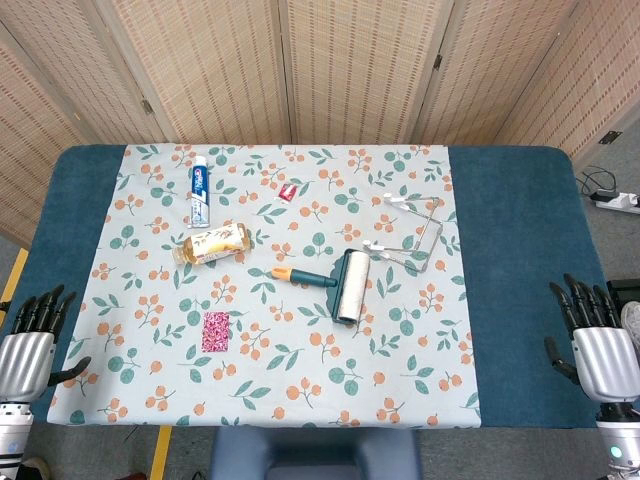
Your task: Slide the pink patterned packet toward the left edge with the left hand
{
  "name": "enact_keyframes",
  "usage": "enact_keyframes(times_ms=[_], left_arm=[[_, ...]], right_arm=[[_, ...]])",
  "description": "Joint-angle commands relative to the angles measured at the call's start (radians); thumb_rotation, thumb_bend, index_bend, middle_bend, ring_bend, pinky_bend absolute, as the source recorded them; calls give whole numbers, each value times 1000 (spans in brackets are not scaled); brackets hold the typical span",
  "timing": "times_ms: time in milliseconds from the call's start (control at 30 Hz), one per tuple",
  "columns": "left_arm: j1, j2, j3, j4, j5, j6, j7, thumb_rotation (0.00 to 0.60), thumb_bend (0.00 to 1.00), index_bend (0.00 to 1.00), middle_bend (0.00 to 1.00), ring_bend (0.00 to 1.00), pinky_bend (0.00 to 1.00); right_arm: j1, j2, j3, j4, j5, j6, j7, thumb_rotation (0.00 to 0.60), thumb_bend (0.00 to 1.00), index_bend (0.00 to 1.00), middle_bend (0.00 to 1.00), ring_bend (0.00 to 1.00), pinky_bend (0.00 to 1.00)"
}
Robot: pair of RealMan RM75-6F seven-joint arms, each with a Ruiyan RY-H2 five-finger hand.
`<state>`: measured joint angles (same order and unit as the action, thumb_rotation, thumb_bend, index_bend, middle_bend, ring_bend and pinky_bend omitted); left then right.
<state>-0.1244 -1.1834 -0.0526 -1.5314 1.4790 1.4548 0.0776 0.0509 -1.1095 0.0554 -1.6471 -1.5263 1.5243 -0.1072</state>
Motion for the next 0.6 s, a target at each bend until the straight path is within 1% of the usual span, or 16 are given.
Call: enact_keyframes(times_ms=[33,433,600], left_arm=[[0,-3,-1,3,0,3,-2,600,215,2,0,0,0],[-2,-12,-1,23,24,21,-34,600,215,2,0,14,0],[-22,-19,2,53,65,19,-68,600,214,46,9,39,0]], right_arm=[[0,1,1,-1,-1,0,0,600,448,0,0,16,0],[-11,13,-2,-3,-12,18,28,600,448,0,0,17,0],[-10,16,-2,-10,-23,23,23,600,448,0,0,17,0]])
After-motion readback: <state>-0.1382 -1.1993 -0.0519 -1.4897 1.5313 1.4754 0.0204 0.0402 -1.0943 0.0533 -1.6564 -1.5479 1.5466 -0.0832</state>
